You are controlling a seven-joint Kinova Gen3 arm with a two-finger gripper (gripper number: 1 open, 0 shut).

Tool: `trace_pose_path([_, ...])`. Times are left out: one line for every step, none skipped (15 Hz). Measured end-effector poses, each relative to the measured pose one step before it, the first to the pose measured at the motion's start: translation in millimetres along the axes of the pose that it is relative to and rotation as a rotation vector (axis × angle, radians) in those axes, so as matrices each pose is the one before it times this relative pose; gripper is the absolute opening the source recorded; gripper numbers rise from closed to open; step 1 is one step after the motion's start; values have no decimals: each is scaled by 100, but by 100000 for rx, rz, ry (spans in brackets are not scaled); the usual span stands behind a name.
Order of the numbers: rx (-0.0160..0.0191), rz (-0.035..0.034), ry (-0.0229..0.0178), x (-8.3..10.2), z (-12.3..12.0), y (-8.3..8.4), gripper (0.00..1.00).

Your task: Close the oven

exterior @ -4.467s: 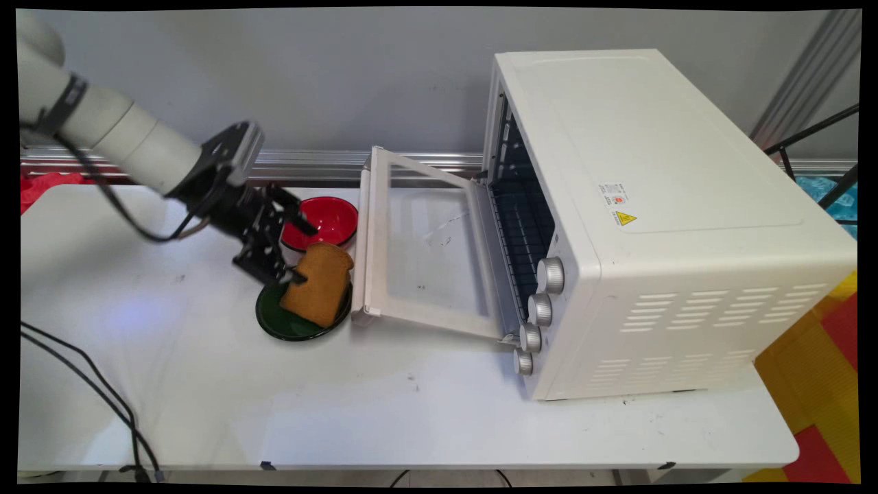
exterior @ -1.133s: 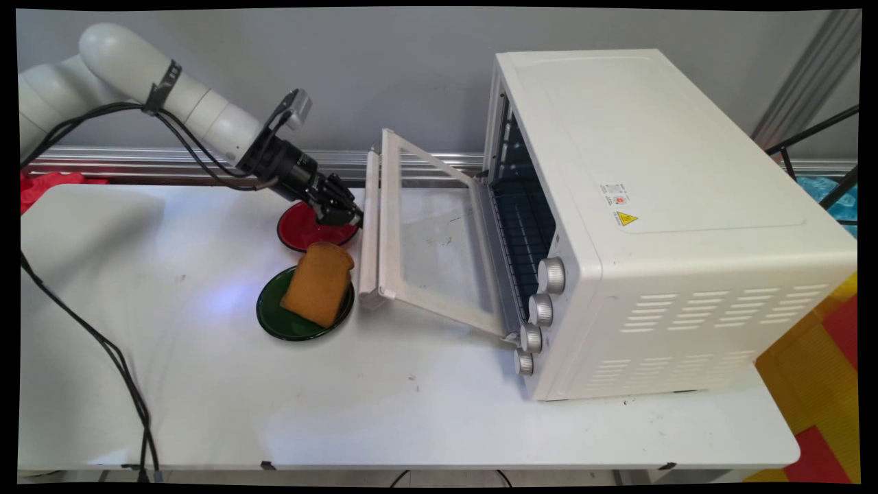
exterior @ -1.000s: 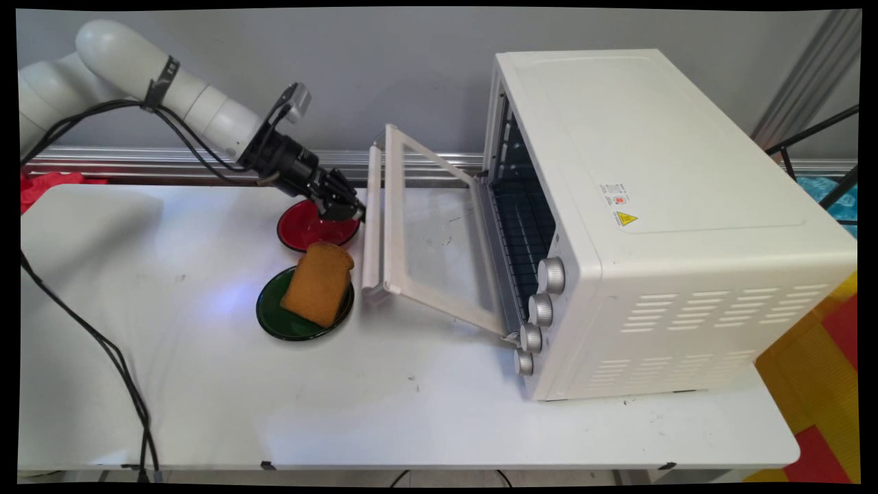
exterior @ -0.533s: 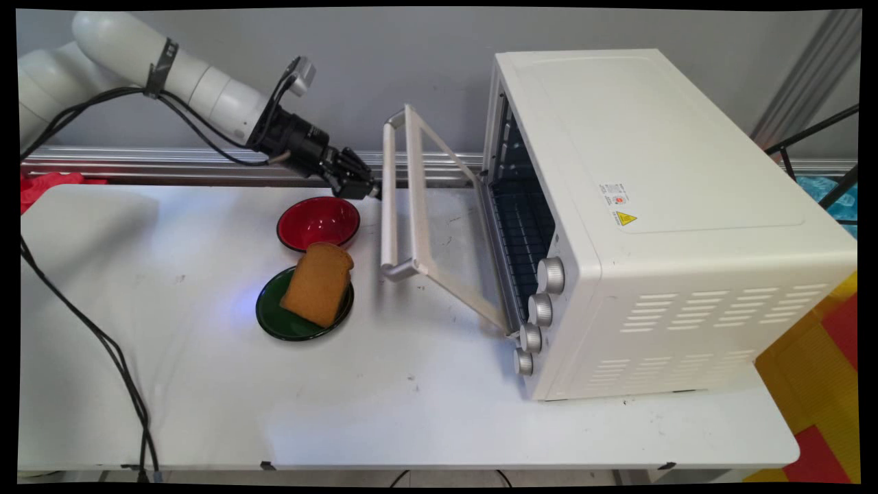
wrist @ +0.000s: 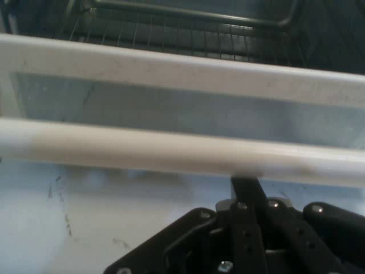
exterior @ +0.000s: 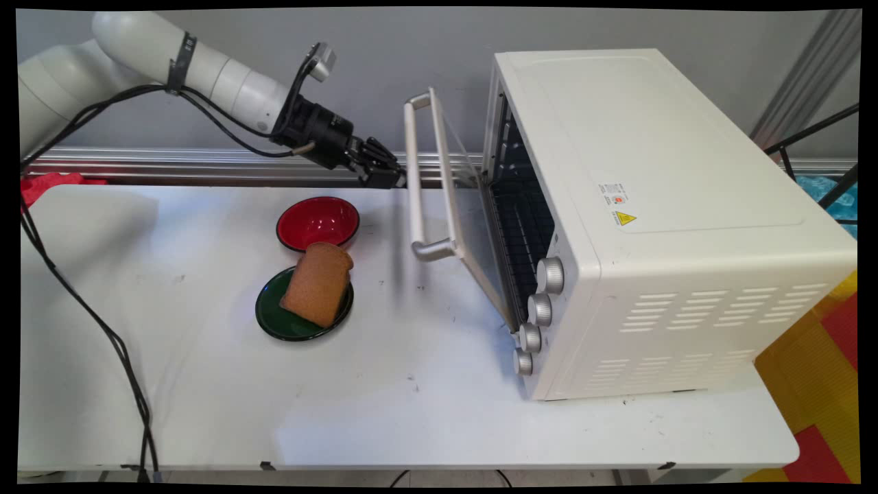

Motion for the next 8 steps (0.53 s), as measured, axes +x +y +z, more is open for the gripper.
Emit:
trace_pose_path([-8, -103, 454, 141, 187, 68, 0])
trace_pose_path([13, -144, 650, 191, 254, 84, 0])
trace_pose_path([13, -46, 441, 146, 156, 69, 0])
trace_pose_path([19, -80, 570, 187, 233, 82, 0])
trace_pose_path([30, -36, 346, 116, 125, 53, 0])
trace_pose_path([54, -95, 390, 135, 149, 51, 0])
trace_pose_path([77, -13, 369, 123, 103, 46, 0])
trace_pose_path([93, -48, 380, 128, 113, 46, 0])
